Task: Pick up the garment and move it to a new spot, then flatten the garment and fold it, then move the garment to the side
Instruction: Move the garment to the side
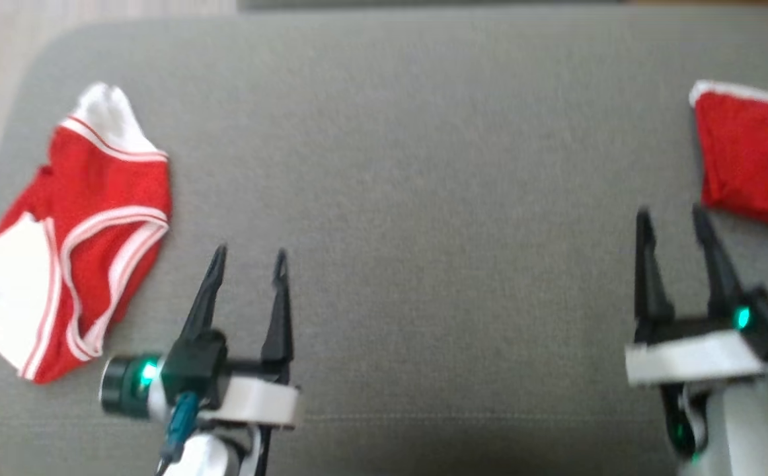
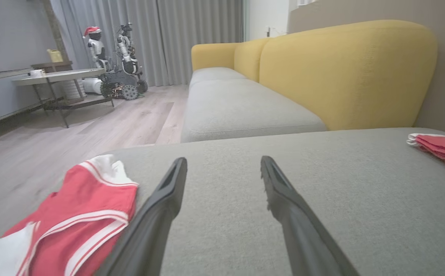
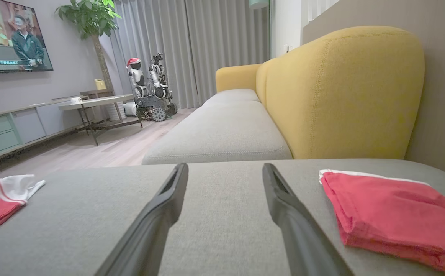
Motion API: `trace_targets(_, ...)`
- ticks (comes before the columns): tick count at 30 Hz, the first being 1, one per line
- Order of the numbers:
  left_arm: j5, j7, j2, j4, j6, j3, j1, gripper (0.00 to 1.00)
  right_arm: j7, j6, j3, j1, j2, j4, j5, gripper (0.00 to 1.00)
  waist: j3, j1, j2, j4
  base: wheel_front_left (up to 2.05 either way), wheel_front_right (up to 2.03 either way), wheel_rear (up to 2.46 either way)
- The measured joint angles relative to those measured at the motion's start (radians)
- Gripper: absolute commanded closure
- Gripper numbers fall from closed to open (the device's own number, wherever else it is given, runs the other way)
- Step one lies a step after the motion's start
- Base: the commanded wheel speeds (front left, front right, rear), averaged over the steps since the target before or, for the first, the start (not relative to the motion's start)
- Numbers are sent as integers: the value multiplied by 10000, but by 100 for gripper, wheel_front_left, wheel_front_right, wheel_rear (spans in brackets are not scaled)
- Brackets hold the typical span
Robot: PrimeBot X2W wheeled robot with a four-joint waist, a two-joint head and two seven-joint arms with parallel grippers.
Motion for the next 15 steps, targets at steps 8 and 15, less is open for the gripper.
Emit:
trace_targets(8, 48, 0, -127, -23, -397, 625, 1287, 0, 2, 0, 238, 1836, 163, -389, -140, 0, -1408, 0, 0, 241, 0, 0, 0)
trace_targets(15, 207, 0, -186, -33, -786, 1047, 1729, 0, 2, 0, 222, 2202, 278, -418, -176, 0, -1961, -1, 0, 254, 0, 0, 0)
